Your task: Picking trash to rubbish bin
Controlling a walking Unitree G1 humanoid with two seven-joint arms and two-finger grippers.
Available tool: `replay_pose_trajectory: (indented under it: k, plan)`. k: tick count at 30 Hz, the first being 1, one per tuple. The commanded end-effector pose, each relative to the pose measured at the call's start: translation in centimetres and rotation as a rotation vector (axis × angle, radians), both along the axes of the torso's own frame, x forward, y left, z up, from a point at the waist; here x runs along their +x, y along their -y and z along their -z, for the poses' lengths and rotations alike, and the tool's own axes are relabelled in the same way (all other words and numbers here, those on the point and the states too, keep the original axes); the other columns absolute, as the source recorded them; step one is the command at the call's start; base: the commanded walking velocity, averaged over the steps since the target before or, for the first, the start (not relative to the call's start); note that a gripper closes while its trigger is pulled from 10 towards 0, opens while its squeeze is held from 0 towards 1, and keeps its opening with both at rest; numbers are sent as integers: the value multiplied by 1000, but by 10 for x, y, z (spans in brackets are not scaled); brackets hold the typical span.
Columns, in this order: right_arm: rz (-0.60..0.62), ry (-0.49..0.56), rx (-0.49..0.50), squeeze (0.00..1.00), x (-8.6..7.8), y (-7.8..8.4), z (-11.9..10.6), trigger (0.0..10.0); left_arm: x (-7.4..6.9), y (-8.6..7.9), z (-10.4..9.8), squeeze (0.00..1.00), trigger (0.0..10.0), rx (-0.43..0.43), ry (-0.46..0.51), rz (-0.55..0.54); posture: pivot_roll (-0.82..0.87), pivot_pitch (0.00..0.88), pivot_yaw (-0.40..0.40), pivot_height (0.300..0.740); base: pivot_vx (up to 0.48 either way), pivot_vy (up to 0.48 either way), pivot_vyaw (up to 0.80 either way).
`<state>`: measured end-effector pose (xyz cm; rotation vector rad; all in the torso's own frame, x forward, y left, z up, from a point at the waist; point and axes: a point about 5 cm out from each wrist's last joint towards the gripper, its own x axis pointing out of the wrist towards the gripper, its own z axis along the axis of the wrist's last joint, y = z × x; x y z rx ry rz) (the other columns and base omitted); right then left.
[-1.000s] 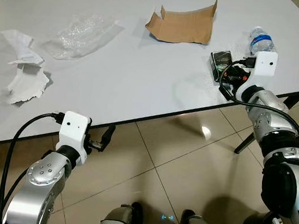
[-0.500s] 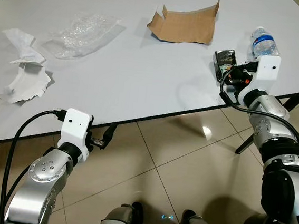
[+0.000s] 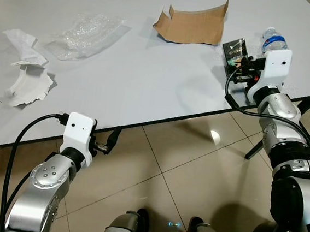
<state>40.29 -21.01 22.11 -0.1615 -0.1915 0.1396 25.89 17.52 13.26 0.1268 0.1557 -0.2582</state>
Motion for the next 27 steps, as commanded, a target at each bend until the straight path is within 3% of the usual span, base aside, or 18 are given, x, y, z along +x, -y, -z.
replay_pose_trajectory:
  k: [1, 13, 14, 17, 18, 19, 21, 23, 27]
  plan:
    - [-7, 41, -44, 0, -2, -3, -3, 0, -1, -3, 6, 0, 10000, 13, -21, -14, 130, 261, 181, 740, 0, 0, 0]
    - [38, 182, -171, 0, -11, 0, -11, 0, 4, 4, 7, 0, 10000, -7, -10, -9, 92, 246, 172, 740, 0, 0, 0]
    - [46, 206, -197, 0, -13, 1, -12, 1725, 5, 6, 8, 0, 10000, -12, -7, -6, 86, 244, 170, 740, 0, 0, 0]
    - [56, 235, -210, 0, -16, 2, -15, 2235, 9, 9, 8, 0, 10000, -24, 2, -3, 70, 236, 165, 740, 0, 0, 0]
    - [65, 248, -216, 0, -17, 3, -16, 6196, 10, 11, 8, 0, 10000, -30, 9, -4, 64, 234, 163, 740, 0, 0, 0]
    - [75, 271, -215, 0, -19, 4, -19, 8471, 12, 13, 7, 0, 10000, -38, 15, -2, 56, 230, 160, 740, 0, 0, 0]
    - [88, 288, -218, 0, -21, 5, -22, 8471, 14, 15, 8, 0, 10000, -43, 20, -3, 44, 223, 154, 740, 0, 0, 0]
    - [103, 305, -213, 0, -24, 7, -24, 10000, 15, 17, 8, 0, 10000, -51, 28, -8, 35, 219, 148, 740, 0, 0, 0]
    - [131, 333, -187, 0, -31, 13, -28, 10000, 20, 19, 6, 0, 10000, -70, 46, -21, 15, 211, 140, 740, 0, 0, 0]
